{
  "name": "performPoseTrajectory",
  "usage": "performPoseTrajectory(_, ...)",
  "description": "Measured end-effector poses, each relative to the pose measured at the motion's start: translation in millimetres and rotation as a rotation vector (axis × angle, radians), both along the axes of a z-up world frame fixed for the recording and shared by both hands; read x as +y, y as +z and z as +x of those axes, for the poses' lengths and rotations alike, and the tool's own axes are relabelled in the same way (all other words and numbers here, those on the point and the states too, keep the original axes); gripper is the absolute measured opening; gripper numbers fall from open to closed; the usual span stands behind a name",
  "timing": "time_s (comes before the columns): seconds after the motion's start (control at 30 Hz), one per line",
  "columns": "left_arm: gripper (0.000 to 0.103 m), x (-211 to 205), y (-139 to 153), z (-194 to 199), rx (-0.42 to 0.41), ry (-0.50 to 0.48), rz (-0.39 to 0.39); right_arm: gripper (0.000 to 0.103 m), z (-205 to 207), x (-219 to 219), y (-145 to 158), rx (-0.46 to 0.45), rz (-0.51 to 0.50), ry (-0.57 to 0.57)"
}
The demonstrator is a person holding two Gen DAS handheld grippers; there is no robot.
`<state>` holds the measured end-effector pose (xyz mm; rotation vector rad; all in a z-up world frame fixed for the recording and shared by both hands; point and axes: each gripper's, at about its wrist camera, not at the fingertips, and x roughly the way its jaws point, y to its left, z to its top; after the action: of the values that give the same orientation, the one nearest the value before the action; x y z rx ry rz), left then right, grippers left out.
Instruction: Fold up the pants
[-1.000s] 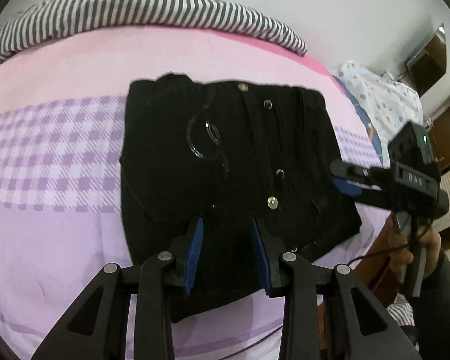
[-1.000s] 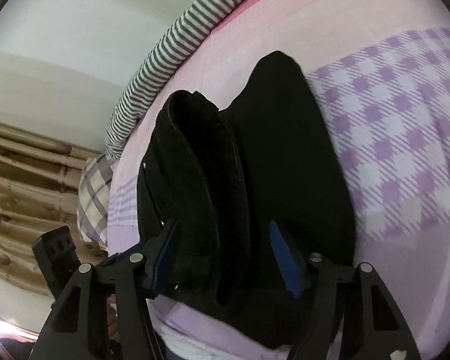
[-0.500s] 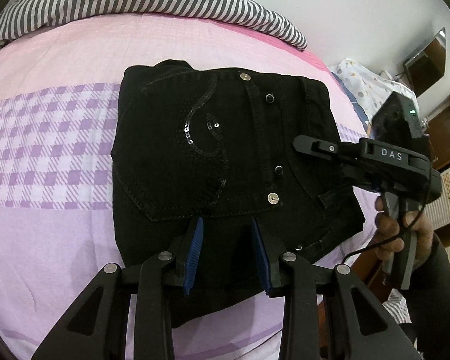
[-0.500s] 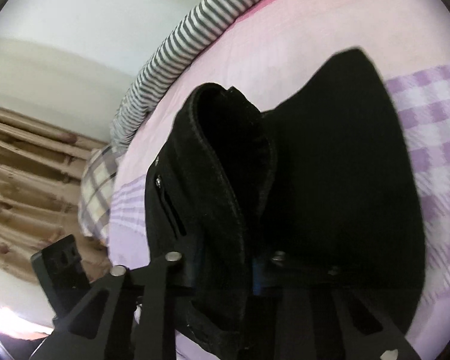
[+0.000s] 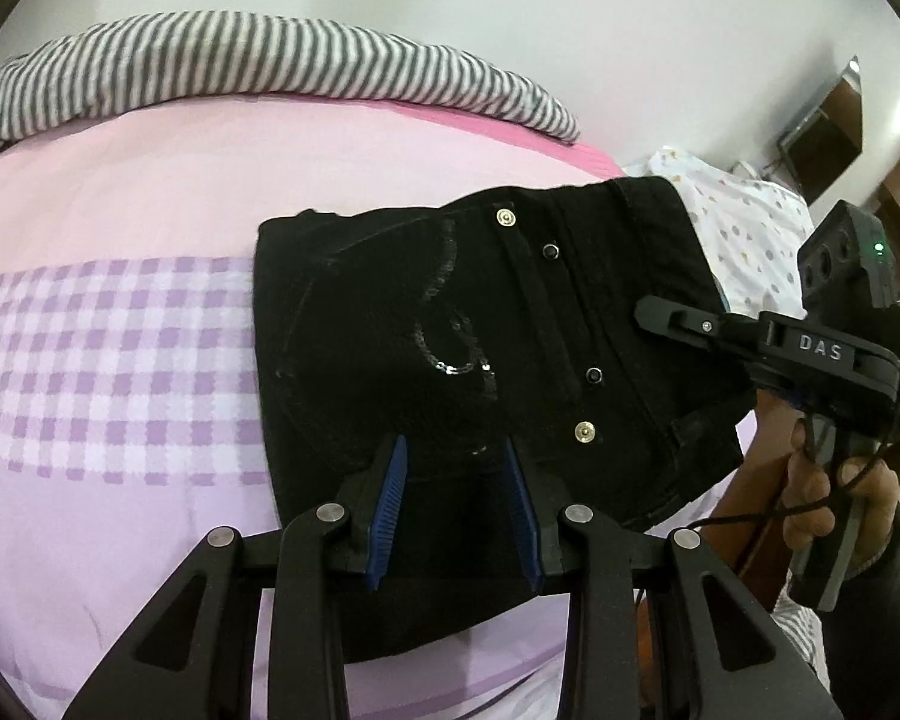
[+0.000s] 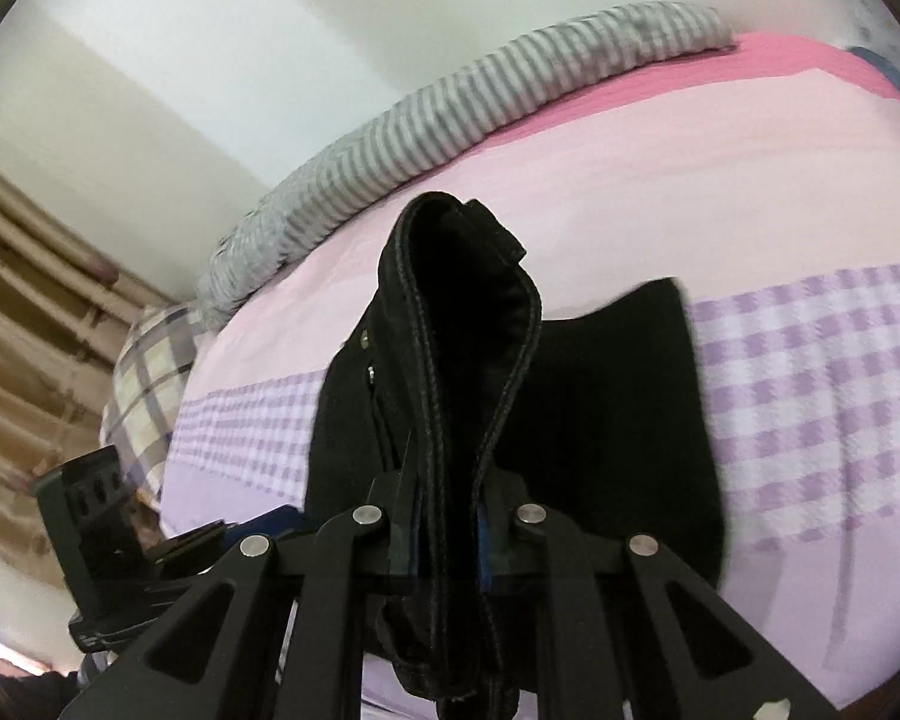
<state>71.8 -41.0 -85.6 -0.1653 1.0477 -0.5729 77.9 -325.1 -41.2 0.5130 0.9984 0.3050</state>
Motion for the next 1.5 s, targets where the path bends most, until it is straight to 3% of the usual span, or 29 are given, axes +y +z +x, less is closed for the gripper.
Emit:
performPoseTrajectory(0.2,0.035,-16.0,-16.9,4.2,0.051,-0.038,0.027,0.011,-2.1,-18.2,-16.9,0.051,-0.010,-0.047)
performPoseTrajectory(0.47,0.035,-32.2,-16.7,3.9,0.031,-0.092,0.029,0.011,-12.0,-48.5,-19.8,0.039,-0.004,-0.113)
performPoseTrajectory(0.7,0.035,-49.5,-33.5,12.1,0.054,-0.125,0.098,0.014,-5.6,-55.5,-54.3,0.103,-0.066,-0.144)
performPoseTrajectory(0.83,0.035,-62.4,-34.7,12.7,0.033,-0.138,0.154,0.019,-6.1,-49.7,-53.4,0.104,-0.097,-0.136)
performPoseTrajectory(0.9,0.035,-67.0,-33.1,10.9,0.018,-0.143,0.179,0.026,-6.5,-45.9,-49.1,0.103,-0.121,-0.138)
performPoseTrajectory(1.07,0.035,-67.7,-29.3,6.6,0.006,-0.140,0.192,0.035,-16.3,-42.9,-39.0,0.099,-0.176,-0.146)
performPoseTrajectory(1.5,0.035,-50.2,-18.2,-18.1,-0.011,-0.147,0.223,0.042,-62.9,-38.7,-28.0,0.094,-0.182,-0.176)
